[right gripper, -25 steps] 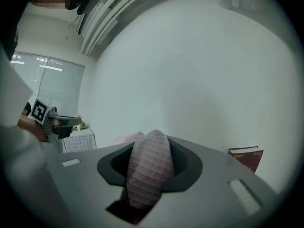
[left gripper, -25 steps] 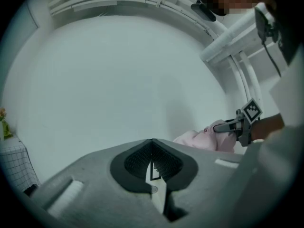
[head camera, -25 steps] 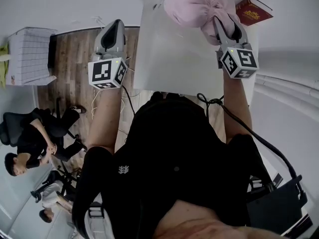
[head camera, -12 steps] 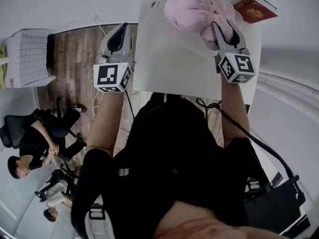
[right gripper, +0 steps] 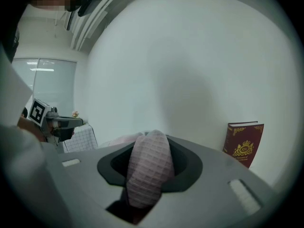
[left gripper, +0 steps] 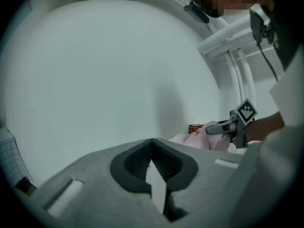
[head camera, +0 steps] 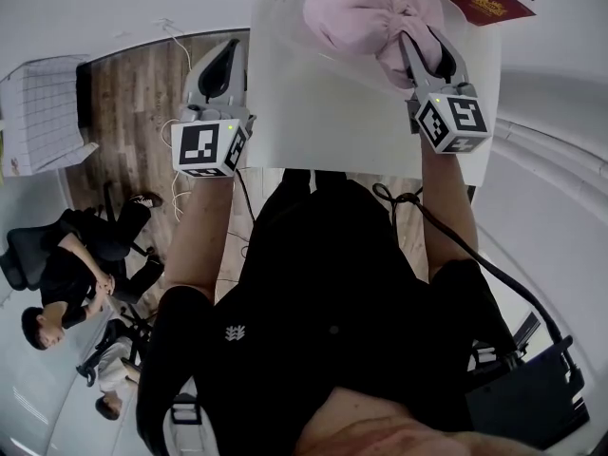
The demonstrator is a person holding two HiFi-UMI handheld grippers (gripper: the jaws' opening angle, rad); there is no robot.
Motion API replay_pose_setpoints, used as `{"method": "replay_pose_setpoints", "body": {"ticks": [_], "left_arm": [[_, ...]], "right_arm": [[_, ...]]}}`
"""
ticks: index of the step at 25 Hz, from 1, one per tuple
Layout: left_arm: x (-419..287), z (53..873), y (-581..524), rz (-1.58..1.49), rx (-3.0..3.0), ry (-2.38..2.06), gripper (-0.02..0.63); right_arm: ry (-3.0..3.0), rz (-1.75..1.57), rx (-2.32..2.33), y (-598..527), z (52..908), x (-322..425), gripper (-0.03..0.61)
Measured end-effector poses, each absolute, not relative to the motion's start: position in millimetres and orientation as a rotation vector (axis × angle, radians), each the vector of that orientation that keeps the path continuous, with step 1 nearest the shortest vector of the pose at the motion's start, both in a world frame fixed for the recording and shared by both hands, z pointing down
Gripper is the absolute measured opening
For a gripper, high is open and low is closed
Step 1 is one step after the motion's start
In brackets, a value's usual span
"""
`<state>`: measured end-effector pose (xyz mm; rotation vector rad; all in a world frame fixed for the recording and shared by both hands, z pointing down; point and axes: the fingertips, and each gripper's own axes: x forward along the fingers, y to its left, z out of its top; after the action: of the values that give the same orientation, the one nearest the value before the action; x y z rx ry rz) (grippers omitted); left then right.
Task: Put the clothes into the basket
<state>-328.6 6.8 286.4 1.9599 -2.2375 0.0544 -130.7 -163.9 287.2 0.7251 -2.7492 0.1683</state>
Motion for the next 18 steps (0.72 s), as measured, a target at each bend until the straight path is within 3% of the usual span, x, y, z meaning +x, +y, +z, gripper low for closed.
{"method": "replay_pose_setpoints", "body": {"ticks": [18], "left_arm": [[-342, 339, 24, 0.041, 1.861, -2.168, 0.001]], "right_arm": [[-2.676, 0.225, 0.683, -169, 311, -145, 0.118]]}}
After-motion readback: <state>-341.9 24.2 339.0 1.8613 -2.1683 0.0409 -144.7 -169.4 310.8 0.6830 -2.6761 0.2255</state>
